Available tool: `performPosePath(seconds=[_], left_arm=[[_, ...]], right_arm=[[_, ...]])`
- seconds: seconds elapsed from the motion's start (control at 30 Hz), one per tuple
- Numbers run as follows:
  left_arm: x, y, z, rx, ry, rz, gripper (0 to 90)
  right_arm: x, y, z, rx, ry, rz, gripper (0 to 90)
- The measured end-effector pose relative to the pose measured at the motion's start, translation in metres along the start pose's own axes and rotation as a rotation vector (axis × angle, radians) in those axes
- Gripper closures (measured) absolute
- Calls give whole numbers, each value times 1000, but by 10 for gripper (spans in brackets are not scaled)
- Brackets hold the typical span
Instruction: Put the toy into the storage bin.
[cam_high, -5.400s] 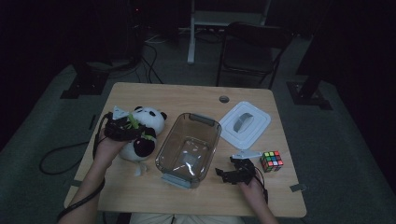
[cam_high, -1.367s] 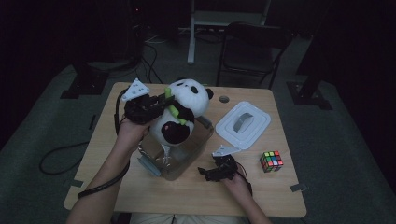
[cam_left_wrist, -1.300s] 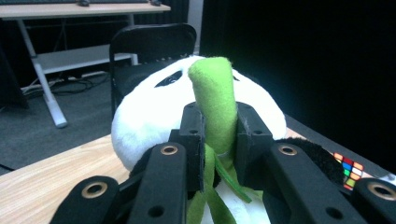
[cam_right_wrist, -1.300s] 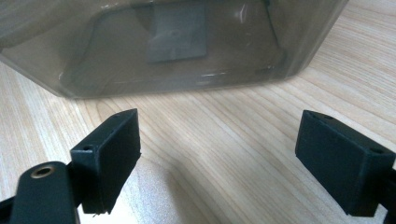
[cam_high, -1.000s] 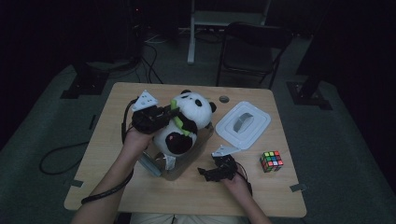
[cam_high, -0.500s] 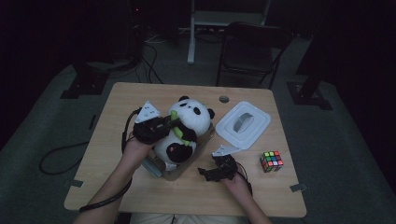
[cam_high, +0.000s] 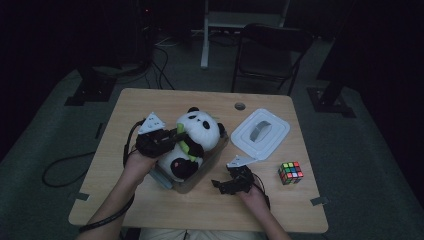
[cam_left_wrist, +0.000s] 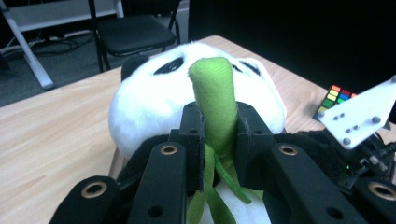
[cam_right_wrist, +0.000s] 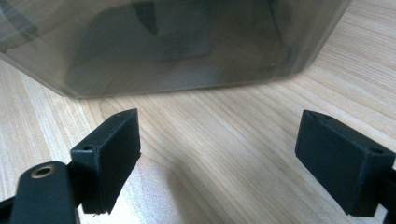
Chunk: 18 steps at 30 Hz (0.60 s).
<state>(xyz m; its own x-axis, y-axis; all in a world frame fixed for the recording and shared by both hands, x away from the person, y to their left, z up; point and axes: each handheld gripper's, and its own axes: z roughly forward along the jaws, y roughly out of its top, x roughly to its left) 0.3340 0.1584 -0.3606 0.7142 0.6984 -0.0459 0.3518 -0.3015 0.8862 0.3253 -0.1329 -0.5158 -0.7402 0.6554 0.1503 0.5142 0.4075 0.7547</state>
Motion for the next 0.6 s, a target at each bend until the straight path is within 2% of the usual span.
performPosePath(seconds=[0.17, 0.3, 0.37, 0.6], left_arm=[[-1, -8, 3, 33, -24, 7, 762], [-1, -16, 6, 50, -48, -7, 755], [0, -19, 6, 47, -50, -13, 753], [1, -25, 8, 80, -56, 7, 752]], right_arm=[[-1, 1, -3, -8, -5, 2, 139], [-2, 1, -5, -12, -8, 5, 139], [-2, 2, -6, -14, -10, 4, 139], [-3, 4, -10, -23, -17, 6, 139]])
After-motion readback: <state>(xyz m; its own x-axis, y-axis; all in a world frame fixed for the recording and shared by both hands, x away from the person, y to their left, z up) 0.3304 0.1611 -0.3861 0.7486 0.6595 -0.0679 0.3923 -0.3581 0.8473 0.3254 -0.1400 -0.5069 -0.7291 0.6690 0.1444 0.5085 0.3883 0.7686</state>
